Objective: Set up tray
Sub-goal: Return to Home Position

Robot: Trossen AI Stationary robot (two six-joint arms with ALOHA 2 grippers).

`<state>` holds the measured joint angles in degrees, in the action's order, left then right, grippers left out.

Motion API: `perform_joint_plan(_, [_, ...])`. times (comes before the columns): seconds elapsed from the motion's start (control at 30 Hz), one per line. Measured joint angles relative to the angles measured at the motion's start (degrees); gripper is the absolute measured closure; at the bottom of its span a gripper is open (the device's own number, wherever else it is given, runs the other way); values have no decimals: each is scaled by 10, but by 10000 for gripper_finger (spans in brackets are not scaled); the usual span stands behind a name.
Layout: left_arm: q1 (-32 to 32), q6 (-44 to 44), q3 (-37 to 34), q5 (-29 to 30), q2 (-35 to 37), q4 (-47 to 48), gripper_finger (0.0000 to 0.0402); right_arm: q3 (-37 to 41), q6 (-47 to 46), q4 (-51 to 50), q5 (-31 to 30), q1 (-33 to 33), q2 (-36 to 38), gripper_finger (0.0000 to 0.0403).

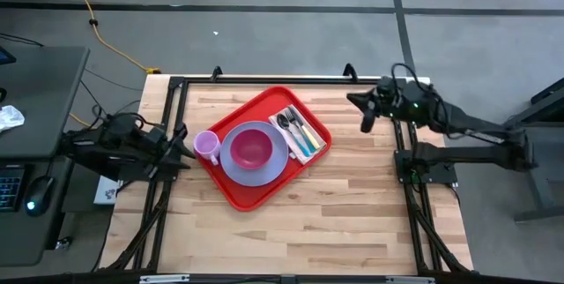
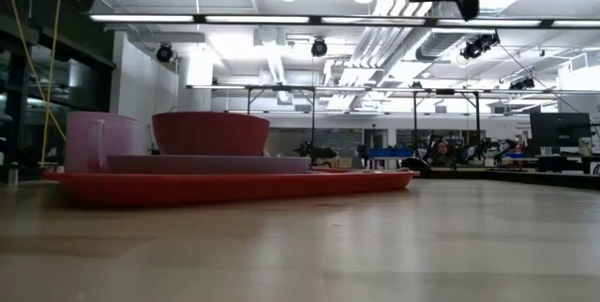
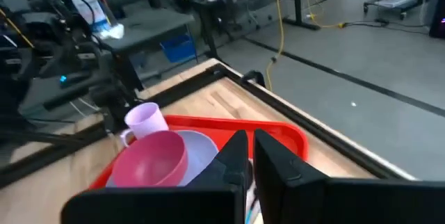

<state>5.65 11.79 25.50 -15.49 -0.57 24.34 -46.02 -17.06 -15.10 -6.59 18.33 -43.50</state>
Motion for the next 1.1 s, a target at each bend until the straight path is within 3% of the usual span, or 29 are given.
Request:
perform_joint_plan(0.23, [0,-2,-9,7,2,-12,222,119,-39,65,-19,-24,98,401])
perform_joint_plan(0.53, [0,-8,-66,21,1,-94,222,202,-48,70,-68,-45,186,402])
perform_joint_plan(0.8, [0,-26,-120,64,2,-156,222,226,-52,21,-78,-46,245,402])
perform_joint_plan(0.9, [0,-26,-143,73,2,-181,222,226,-89,-19,-89,-46,249,401])
perform_joint_plan(1.1, [0,-14,-181,95,2,-204,222,226,-71,-30,-98,-46,249,401])
